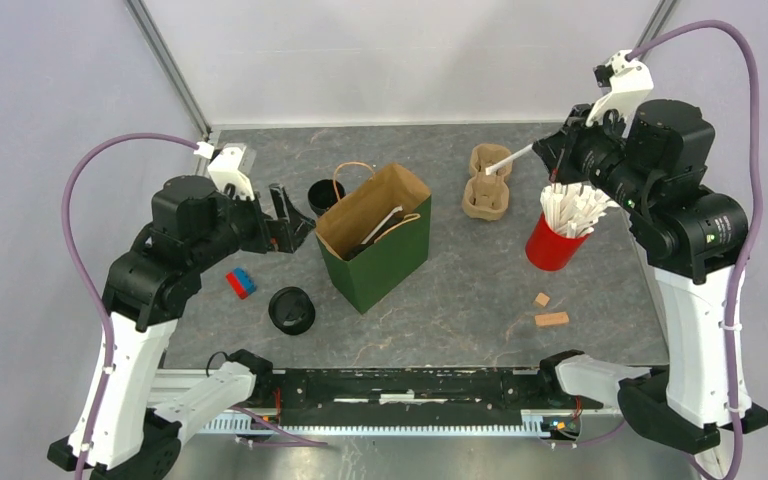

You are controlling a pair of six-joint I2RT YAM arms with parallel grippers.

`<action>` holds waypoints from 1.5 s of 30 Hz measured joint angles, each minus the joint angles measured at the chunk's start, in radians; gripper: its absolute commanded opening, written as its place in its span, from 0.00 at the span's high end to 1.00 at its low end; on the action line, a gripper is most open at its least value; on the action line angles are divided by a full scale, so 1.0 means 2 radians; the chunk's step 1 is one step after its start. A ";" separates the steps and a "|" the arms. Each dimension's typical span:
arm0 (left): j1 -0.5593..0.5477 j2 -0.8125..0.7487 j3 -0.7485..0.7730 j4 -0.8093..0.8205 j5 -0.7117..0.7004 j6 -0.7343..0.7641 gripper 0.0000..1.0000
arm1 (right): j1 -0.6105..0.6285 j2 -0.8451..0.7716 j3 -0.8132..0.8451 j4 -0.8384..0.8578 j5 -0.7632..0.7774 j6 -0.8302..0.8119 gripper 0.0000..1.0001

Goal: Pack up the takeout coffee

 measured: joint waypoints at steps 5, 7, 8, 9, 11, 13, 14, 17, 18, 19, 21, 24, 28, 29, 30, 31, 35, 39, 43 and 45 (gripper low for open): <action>0.000 0.001 0.000 0.000 0.000 0.000 0.00 | 0.000 -0.012 -0.019 0.039 -0.025 0.017 1.00; 0.000 0.000 0.000 0.000 0.000 0.000 0.00 | 0.000 -0.019 -0.033 0.052 -0.042 0.025 1.00; 0.000 0.000 0.000 0.000 0.000 0.000 0.00 | 0.000 -0.021 -0.038 0.058 -0.051 0.028 1.00; 0.000 0.000 0.000 0.000 0.000 0.000 0.00 | 0.000 -0.023 -0.043 0.065 -0.062 0.032 1.00; 0.000 0.000 0.000 0.000 0.000 0.000 0.00 | 0.000 -0.024 -0.052 0.084 -0.089 0.044 1.00; 0.000 0.000 0.000 0.000 0.000 0.000 0.00 | 0.000 -0.024 -0.058 0.099 -0.115 0.054 1.00; 0.000 0.000 0.000 0.000 0.000 0.000 0.00 | 0.000 -0.024 -0.062 0.108 -0.131 0.059 1.00; 0.000 0.001 0.000 0.000 0.000 0.000 0.00 | 0.000 -0.026 -0.075 0.132 -0.179 0.068 1.00; 0.000 0.001 0.000 0.000 0.000 0.000 0.00 | 0.000 -0.027 -0.080 0.138 -0.189 0.070 1.00; 0.000 0.001 0.000 0.000 0.000 0.000 0.00 | 0.000 -0.030 -0.090 0.147 -0.201 0.071 1.00; 0.000 0.001 0.000 0.000 0.000 0.000 0.00 | 0.000 -0.036 -0.106 0.156 -0.220 0.077 1.00; 0.000 0.001 0.000 0.000 0.000 0.000 0.00 | 0.000 -0.043 -0.131 0.173 -0.243 0.085 1.00; 0.000 0.000 0.000 0.000 0.000 0.000 0.00 | 0.000 -0.050 -0.171 0.195 -0.259 0.092 1.00; 0.000 -0.001 0.000 0.000 0.000 0.000 0.00 | 0.000 -0.050 -0.179 0.202 -0.262 0.094 1.00; 0.000 -0.001 0.000 0.000 0.000 0.000 0.00 | 0.000 -0.051 -0.189 0.212 -0.266 0.100 1.00; 0.000 -0.002 0.000 0.000 0.000 0.000 0.00 | 0.000 -0.052 -0.203 0.228 -0.271 0.108 1.00; 0.000 -0.005 -0.002 -0.001 -0.001 0.000 0.00 | 0.002 -0.056 -0.270 0.298 -0.293 0.151 1.00; 0.000 -0.005 -0.002 -0.002 -0.003 0.000 0.00 | 0.024 -0.032 -0.295 0.331 -0.299 0.175 1.00; 0.000 -0.005 -0.002 -0.002 -0.006 0.000 0.00 | 0.062 0.011 -0.291 0.348 -0.299 0.177 1.00; 0.000 -0.004 -0.002 -0.002 -0.009 0.000 0.00 | 0.080 0.032 -0.288 0.352 -0.299 0.177 1.00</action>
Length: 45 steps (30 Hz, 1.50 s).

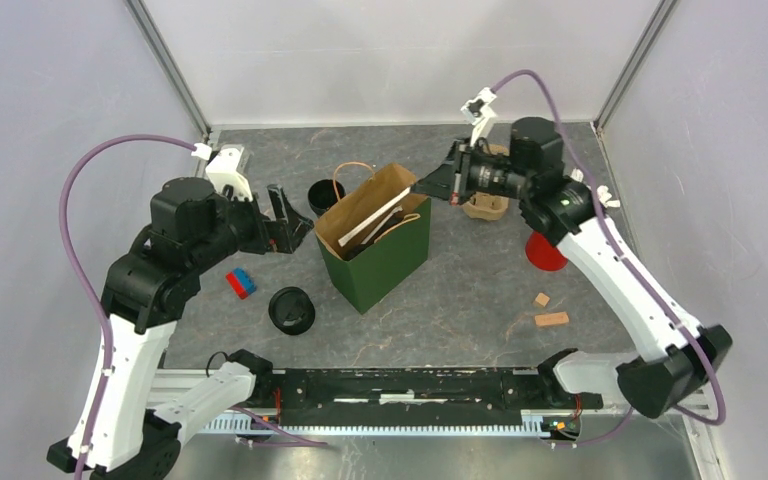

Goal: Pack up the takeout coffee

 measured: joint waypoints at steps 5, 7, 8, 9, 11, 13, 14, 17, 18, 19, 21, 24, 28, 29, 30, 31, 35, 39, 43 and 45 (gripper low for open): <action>0.000 0.005 0.000 0.000 -0.006 0.000 0.00 | 0.029 0.044 0.000 0.019 -0.001 0.001 0.92; 0.000 0.007 0.000 -0.001 -0.008 0.000 0.00 | 0.031 0.056 0.000 0.025 -0.002 -0.003 0.83; 0.000 0.008 0.000 -0.001 -0.009 0.000 0.00 | 0.031 0.062 0.002 0.022 0.000 -0.009 0.78; 0.000 0.009 0.000 -0.002 -0.009 0.000 0.00 | 0.031 0.069 0.006 0.015 0.001 -0.014 0.71; 0.000 0.013 0.000 -0.002 -0.009 0.000 0.00 | 0.031 0.088 0.030 -0.016 0.013 -0.036 0.58; 0.000 0.017 0.000 -0.003 -0.009 0.000 0.00 | 0.030 0.105 0.060 -0.044 0.028 -0.055 0.46; 0.000 0.019 0.000 -0.003 -0.009 0.000 0.00 | 0.029 0.109 0.075 -0.056 0.037 -0.067 0.37; 0.000 0.022 0.003 -0.006 -0.009 0.000 0.00 | 0.020 0.110 0.110 -0.089 0.055 -0.088 0.17; 0.000 0.023 0.006 -0.007 -0.009 0.000 0.00 | 0.016 0.110 0.123 -0.098 0.060 -0.096 0.03; 0.000 0.024 0.010 -0.008 -0.009 0.000 0.00 | 0.011 0.110 0.134 -0.107 0.068 -0.101 0.02; 0.000 0.026 0.019 -0.007 -0.009 -0.001 0.00 | 0.003 0.109 0.153 -0.126 0.083 -0.115 0.02; 0.000 0.025 0.027 0.001 -0.007 -0.003 0.00 | -0.004 0.105 0.182 -0.162 0.119 -0.145 0.02; 0.000 0.023 0.030 0.017 0.003 -0.022 0.00 | -0.004 0.072 0.187 -0.200 0.203 -0.183 0.02; 0.000 0.021 0.030 0.020 0.007 -0.027 0.00 | -0.004 0.060 0.183 -0.205 0.225 -0.188 0.02; 0.000 0.019 0.030 0.024 0.010 -0.031 0.00 | -0.003 0.044 0.175 -0.208 0.249 -0.193 0.02; 0.000 0.017 0.030 0.028 0.011 -0.034 0.00 | -0.004 0.027 0.164 -0.211 0.272 -0.196 0.02; 0.000 0.002 0.030 0.039 0.019 -0.038 0.00 | -0.004 -0.062 0.103 -0.220 0.345 -0.204 0.02; 0.000 -0.022 0.021 0.047 0.019 -0.042 0.00 | -0.004 -0.107 0.058 -0.218 0.367 -0.202 0.02; 0.000 -0.050 -0.004 0.050 0.019 -0.045 0.00 | -0.004 -0.142 -0.003 -0.211 0.371 -0.185 0.02; 0.000 -0.059 -0.016 0.050 0.019 -0.046 0.00 | -0.004 -0.151 -0.025 -0.207 0.369 -0.172 0.02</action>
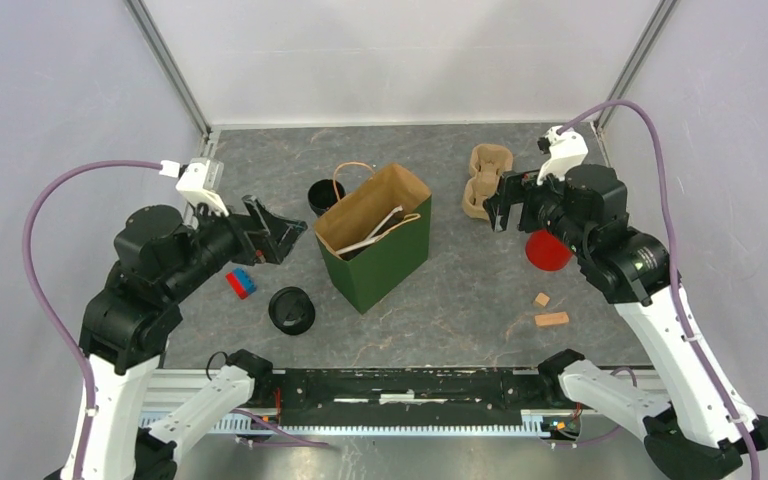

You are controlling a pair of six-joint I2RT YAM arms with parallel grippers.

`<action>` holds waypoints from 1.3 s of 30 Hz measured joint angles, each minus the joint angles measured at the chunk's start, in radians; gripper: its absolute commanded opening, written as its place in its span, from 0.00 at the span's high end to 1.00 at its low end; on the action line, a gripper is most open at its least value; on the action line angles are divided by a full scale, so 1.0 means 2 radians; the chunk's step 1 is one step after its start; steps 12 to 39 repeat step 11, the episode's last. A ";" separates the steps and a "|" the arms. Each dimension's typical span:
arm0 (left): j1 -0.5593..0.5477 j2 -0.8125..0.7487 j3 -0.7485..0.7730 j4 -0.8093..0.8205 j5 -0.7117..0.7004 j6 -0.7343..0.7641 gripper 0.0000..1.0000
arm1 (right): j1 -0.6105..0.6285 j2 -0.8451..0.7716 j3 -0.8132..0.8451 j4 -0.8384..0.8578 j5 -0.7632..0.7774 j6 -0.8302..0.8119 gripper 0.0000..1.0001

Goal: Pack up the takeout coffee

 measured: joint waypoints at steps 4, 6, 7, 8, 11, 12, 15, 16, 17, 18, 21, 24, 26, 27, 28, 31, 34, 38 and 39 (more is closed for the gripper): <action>0.000 -0.002 -0.014 0.000 0.000 0.000 0.00 | 0.000 -0.004 -0.006 0.009 0.000 0.013 0.02; 0.000 0.001 -0.014 0.000 0.000 0.000 0.00 | 0.000 -0.008 -0.006 0.016 0.001 0.015 0.02; 0.000 0.001 -0.014 0.000 0.000 0.000 0.00 | 0.000 -0.009 -0.006 0.019 0.002 0.017 0.02; 0.000 0.002 -0.014 0.000 0.000 0.000 0.00 | 0.000 -0.010 -0.006 0.021 0.002 0.017 0.02; 0.000 0.002 -0.014 0.000 0.000 0.000 0.00 | 0.000 -0.011 -0.006 0.024 0.002 0.019 0.02; 0.000 0.002 -0.014 0.000 0.000 0.000 0.00 | 0.000 -0.011 -0.006 0.024 0.002 0.019 0.02; 0.000 0.002 -0.014 0.000 0.000 0.000 0.00 | 0.000 -0.011 -0.006 0.024 0.002 0.019 0.02; 0.000 0.002 -0.014 0.000 0.000 0.000 0.00 | 0.000 -0.011 -0.006 0.024 0.002 0.019 0.02; 0.000 0.002 -0.014 0.000 0.000 0.000 0.00 | 0.000 -0.011 -0.006 0.024 0.002 0.019 0.02; 0.000 0.002 -0.014 0.000 0.000 0.000 0.00 | 0.000 -0.011 -0.006 0.024 0.002 0.019 0.02; 0.000 0.002 -0.014 0.000 0.000 0.000 0.00 | 0.000 -0.011 -0.006 0.024 0.002 0.019 0.02; 0.000 0.002 -0.014 0.000 0.000 0.000 0.00 | 0.000 -0.011 -0.006 0.024 0.002 0.019 0.02; 0.000 0.002 -0.014 0.000 0.000 0.000 0.00 | 0.000 -0.011 -0.006 0.024 0.002 0.019 0.02; 0.000 0.002 -0.014 0.000 0.000 0.000 0.00 | 0.000 -0.011 -0.006 0.024 0.002 0.019 0.02; 0.000 0.002 -0.014 0.000 0.000 0.000 0.00 | 0.000 -0.011 -0.006 0.024 0.002 0.019 0.02; 0.000 0.002 -0.014 0.000 0.000 0.000 0.00 | 0.000 -0.011 -0.006 0.024 0.002 0.019 0.02; 0.000 0.002 -0.014 0.000 0.000 0.000 0.00 | 0.000 -0.011 -0.006 0.024 0.002 0.019 0.02; 0.000 0.002 -0.014 0.000 0.000 0.000 0.00 | 0.000 -0.011 -0.006 0.024 0.002 0.019 0.02; 0.000 0.002 -0.014 0.000 0.000 0.000 0.00 | 0.000 -0.011 -0.006 0.024 0.002 0.019 0.02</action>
